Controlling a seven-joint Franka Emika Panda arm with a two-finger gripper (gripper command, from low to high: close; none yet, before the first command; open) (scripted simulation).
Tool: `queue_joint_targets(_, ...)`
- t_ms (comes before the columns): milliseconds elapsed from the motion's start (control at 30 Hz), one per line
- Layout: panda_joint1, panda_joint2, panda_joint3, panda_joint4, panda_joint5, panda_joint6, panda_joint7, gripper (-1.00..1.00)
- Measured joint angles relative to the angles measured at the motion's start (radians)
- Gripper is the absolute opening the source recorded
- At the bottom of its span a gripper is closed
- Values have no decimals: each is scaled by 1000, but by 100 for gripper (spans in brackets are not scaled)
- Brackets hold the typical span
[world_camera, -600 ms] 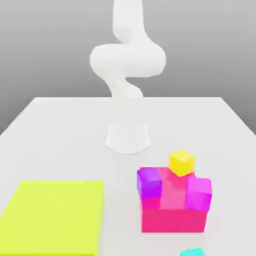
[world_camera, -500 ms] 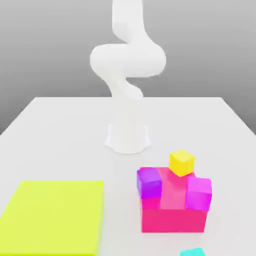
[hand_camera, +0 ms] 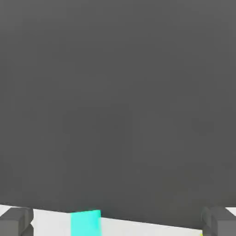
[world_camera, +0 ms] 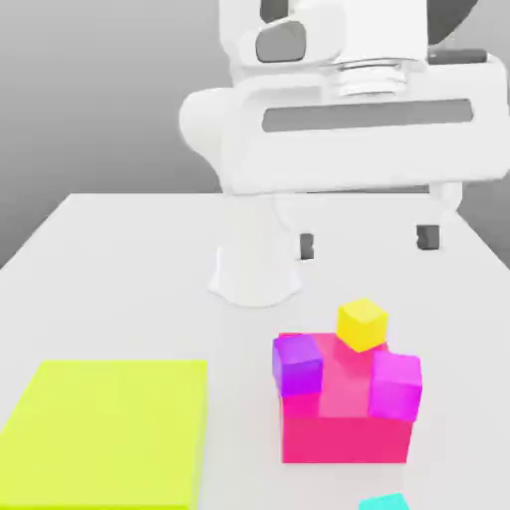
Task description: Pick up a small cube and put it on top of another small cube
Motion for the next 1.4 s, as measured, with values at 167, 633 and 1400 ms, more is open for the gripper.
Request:
queue_joint_targets(167,30,182,10,13,-27,48,23,0)
queue_joint_targets(633,97,603,-12,67,-100,233,81,-100)
queue_joint_targets(1400,31,-27,-7,-299,13,-30,-48,-100)
